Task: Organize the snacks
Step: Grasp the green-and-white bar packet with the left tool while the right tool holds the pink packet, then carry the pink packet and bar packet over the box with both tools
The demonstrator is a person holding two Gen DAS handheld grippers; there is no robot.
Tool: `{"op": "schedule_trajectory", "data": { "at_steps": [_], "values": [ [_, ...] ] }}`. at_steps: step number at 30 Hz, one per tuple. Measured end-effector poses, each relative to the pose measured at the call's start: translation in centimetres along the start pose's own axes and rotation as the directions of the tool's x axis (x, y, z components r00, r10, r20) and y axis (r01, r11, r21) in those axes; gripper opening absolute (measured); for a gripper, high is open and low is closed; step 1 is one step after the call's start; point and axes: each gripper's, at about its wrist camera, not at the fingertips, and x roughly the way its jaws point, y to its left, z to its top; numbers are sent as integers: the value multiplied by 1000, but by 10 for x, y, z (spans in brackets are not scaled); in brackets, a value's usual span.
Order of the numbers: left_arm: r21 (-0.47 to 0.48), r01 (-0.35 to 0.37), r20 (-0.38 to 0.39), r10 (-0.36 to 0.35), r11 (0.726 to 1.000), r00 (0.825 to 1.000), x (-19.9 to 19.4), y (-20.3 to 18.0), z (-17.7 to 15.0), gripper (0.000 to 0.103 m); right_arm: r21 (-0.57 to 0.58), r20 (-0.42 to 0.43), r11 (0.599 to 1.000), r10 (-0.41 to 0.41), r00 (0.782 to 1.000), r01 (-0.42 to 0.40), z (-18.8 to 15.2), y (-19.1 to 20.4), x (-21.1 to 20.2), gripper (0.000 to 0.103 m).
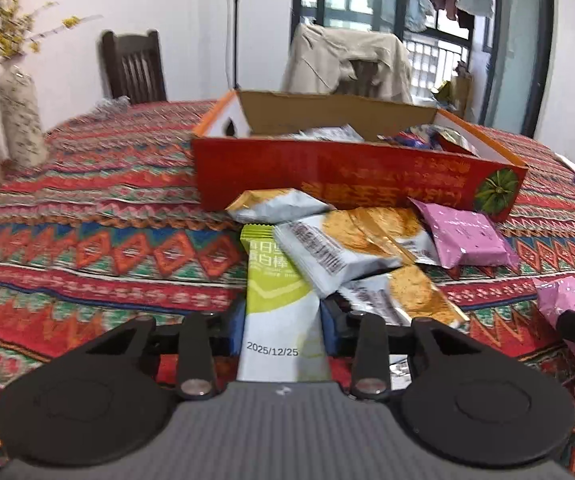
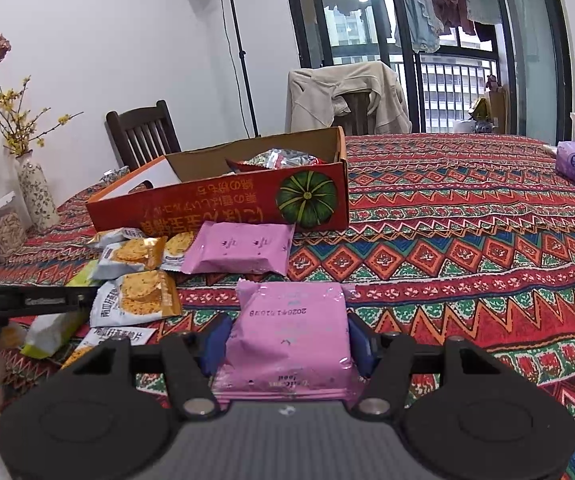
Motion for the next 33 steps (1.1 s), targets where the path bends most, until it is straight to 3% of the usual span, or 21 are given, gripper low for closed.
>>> {"op": "schedule_trajectory", "data": {
  "at_steps": [2,14,23,33],
  "values": [
    [11,-47,13,47,999,999,-6,3,0,37,-4,-1,1000,4,1000,-4,0,2,1,61],
    [-9,17,109,-16,1000,994,-42,8,10,37,-26,34,1000,3,999,-2,13,12,0,61],
    [4,66,127,-66,998,990,-37,-6,22,37,-37,73,999,-1,997,4,34,19,4,61],
    [-25,97,151,-92,995,984,-25,-10,56,37,-48,121,999,9,993,-3,67,30,14,61]
  ]
}}
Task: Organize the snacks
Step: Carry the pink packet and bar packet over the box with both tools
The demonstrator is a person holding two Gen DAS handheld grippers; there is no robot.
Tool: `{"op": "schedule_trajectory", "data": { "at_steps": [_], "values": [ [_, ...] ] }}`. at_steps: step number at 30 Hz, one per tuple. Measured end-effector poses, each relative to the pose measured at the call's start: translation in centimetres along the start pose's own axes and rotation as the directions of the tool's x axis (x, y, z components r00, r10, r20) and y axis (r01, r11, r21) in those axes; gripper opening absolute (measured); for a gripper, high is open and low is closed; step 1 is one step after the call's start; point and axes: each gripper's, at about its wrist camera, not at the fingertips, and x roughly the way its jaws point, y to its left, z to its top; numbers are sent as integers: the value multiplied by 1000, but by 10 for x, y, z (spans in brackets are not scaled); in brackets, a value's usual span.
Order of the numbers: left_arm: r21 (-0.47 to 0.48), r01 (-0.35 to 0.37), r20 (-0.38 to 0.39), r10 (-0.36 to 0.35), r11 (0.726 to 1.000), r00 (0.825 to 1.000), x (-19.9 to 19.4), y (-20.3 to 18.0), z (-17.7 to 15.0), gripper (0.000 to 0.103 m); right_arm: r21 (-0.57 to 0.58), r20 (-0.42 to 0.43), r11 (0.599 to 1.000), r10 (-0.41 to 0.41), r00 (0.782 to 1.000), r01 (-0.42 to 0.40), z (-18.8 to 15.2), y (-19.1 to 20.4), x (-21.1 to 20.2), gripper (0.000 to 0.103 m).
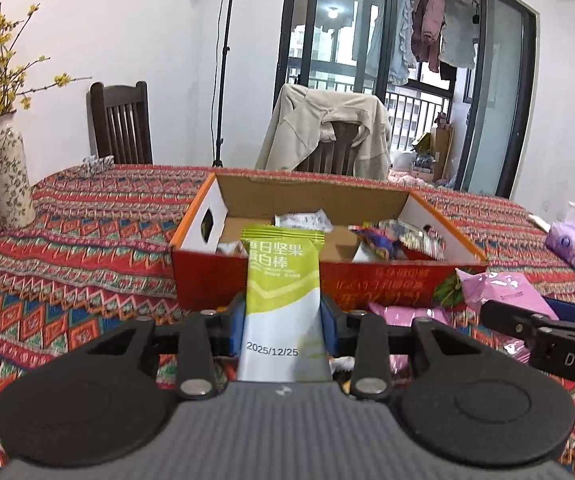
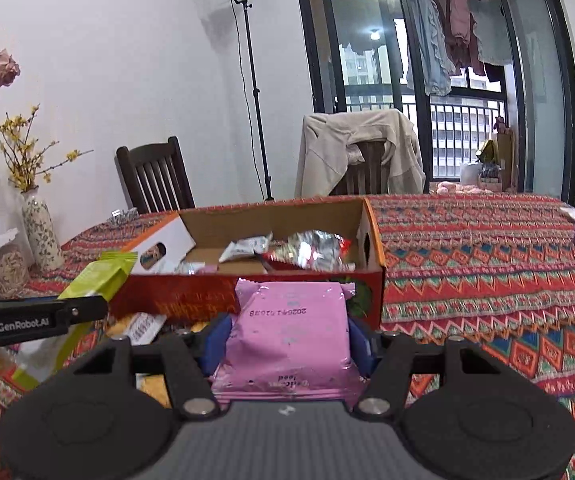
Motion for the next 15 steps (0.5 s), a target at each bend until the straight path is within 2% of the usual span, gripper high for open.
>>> {"op": "schedule_trajectory", "data": {
  "at_steps": [15],
  "values": [
    [15,9,43,-10,1000,999,29,-6,44,37,-9,36,1000,11,999,-10,45,8,39,61]
  ]
}}
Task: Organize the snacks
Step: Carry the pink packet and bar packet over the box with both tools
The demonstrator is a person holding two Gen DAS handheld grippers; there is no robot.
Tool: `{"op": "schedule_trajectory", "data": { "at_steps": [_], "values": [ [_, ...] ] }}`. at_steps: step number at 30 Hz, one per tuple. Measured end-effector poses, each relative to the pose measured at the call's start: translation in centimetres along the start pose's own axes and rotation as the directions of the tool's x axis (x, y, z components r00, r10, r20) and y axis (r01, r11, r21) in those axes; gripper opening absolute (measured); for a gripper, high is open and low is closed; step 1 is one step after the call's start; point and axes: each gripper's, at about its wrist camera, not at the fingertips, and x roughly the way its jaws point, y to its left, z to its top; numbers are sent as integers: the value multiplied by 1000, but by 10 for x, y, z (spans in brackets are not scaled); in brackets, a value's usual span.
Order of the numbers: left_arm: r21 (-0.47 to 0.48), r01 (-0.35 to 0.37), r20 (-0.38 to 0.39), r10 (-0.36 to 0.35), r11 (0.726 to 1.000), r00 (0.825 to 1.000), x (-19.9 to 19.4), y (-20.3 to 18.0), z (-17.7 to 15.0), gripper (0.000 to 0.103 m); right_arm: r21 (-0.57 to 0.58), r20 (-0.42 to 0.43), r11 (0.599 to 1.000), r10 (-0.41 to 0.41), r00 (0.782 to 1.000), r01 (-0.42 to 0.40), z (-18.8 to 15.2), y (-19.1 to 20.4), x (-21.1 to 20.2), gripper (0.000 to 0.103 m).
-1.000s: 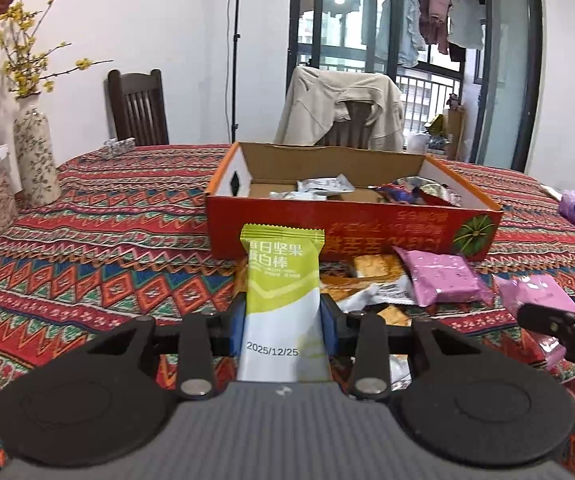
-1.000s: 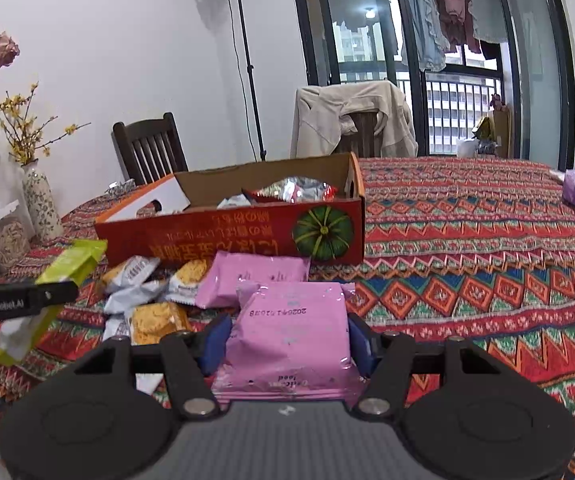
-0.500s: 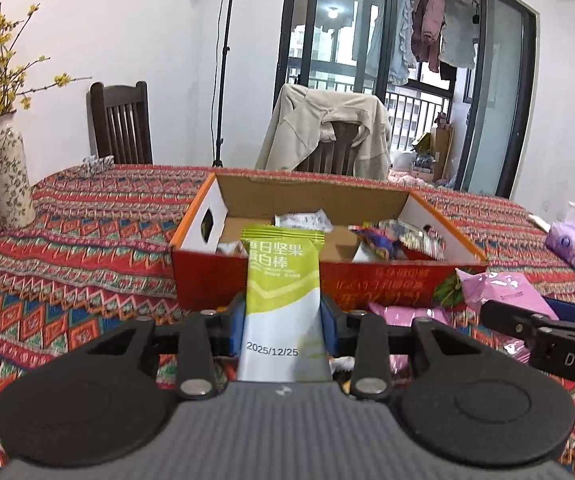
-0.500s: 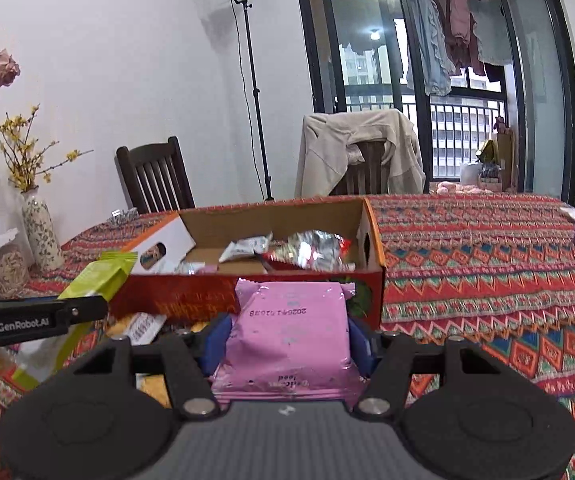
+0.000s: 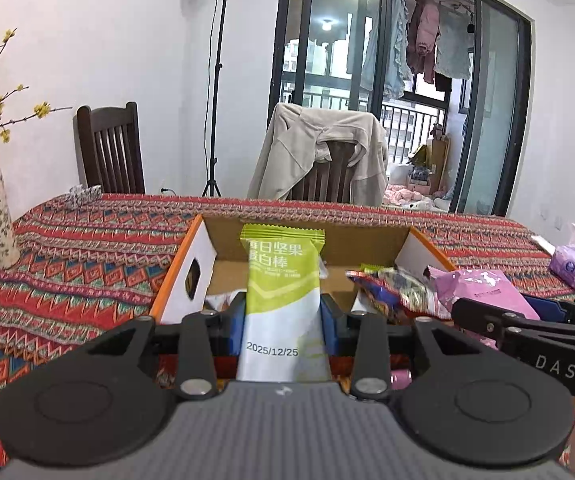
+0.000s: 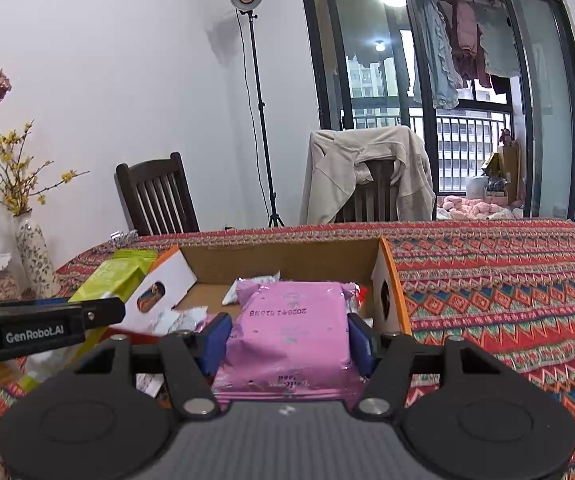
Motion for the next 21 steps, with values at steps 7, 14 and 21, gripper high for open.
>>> {"op": "schedule_trajectory", "data": {
  "at_steps": [7,14,21],
  "values": [
    [-4,5,35,-5,1000,999,25,2,23,37,-1,10,1000,-4,1000,4,20,0,25,61],
    [-45,6,55,-3,999,998,52,5,42,37,19,4,1000,-13,1000,13,43,-4,62,61],
    [-57,14,72,-10,998,997,87,11,49,37,79,17,996,-40,999,39,58,-11,99,61]
  ]
}}
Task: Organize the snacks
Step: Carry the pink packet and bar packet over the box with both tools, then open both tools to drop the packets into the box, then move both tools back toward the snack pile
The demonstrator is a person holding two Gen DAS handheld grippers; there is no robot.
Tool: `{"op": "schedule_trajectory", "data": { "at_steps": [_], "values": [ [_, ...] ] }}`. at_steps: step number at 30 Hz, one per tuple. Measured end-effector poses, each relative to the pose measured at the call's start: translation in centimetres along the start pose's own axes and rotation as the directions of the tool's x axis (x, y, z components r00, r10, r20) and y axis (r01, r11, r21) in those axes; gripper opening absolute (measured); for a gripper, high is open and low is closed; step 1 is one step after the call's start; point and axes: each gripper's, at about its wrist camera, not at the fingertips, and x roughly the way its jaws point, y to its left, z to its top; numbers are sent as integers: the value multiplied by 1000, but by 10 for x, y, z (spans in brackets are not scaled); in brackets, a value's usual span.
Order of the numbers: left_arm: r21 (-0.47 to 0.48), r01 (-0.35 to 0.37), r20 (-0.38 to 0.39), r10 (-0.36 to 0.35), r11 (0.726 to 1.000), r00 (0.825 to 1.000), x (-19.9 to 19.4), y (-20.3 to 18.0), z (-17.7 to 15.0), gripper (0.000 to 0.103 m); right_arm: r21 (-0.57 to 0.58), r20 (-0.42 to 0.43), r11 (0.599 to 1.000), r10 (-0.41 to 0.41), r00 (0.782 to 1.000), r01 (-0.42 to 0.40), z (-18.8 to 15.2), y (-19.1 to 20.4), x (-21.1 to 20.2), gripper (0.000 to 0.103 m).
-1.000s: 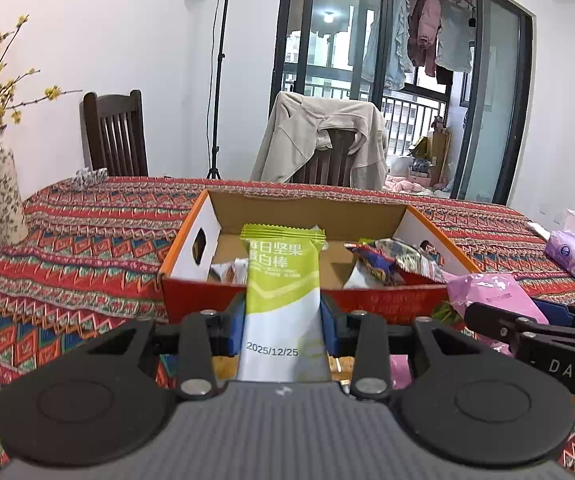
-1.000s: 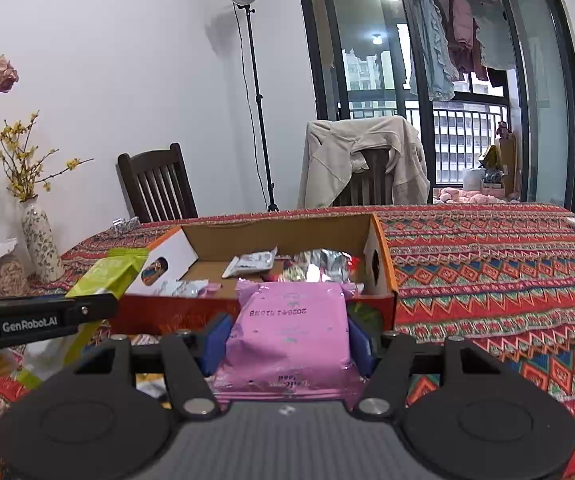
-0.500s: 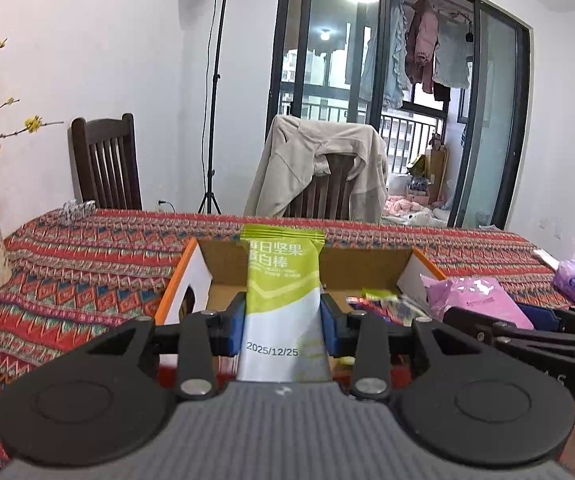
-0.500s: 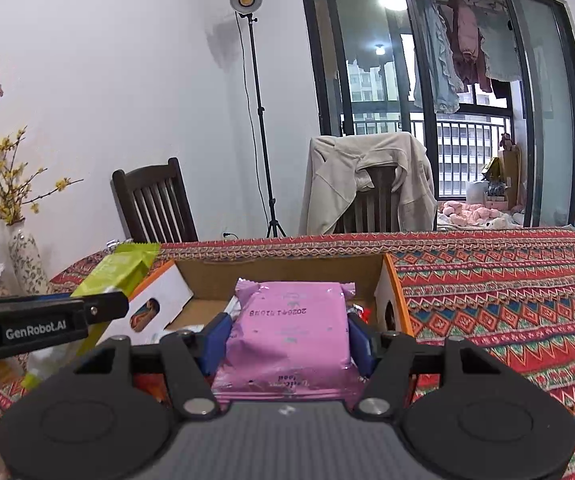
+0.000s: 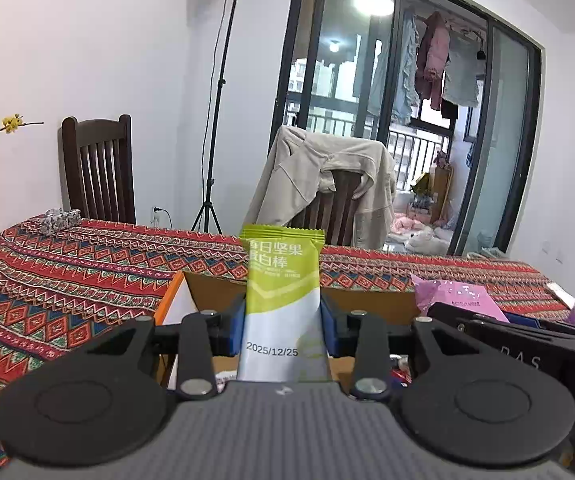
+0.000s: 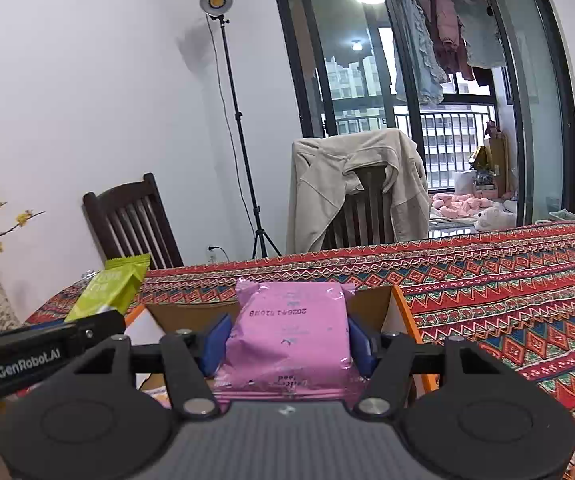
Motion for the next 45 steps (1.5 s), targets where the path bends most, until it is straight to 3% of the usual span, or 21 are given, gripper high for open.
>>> {"op": "schedule_trajectory", "data": {
  "at_steps": [4,8,19,20,22,23,24,25,34,45],
  "values": [
    [26,-32,17,32,999,999,15,3,-9,37,19,34,1000,15,999,-16,-10,-5,16,61],
    [30,-26,-8,26,999,1000,25,5,-16,37,16,-2,1000,22,1000,-22,-17,-7,30,61],
    [56,-44,10,44,997,999,27,2,-28,39,-7,4,999,33,999,-33,-28,-7,27,62],
    [44,-51,13,50,998,999,27,3,-28,43,-7,3,999,39,999,-39,-28,-8,27,63],
    [19,-53,22,53,998,998,25,9,-26,62,0,8,999,45,999,-45,-28,-9,26,82],
    [-4,-59,30,59,998,998,24,13,-26,83,8,13,999,48,999,-48,-27,-11,26,96],
    [-24,-78,41,79,997,996,22,16,-26,101,14,19,999,47,999,-47,-27,-12,25,101],
    [-37,-103,53,105,994,993,20,19,-25,103,18,22,999,47,999,-47,-27,-13,25,102],
    [-92,-153,13,155,984,988,27,33,-25,103,36,3,999,40,999,-40,-28,-16,27,103],
    [-83,-138,40,142,987,989,7,22,-11,103,23,20,999,41,999,-42,-25,-12,16,103]
  ]
}}
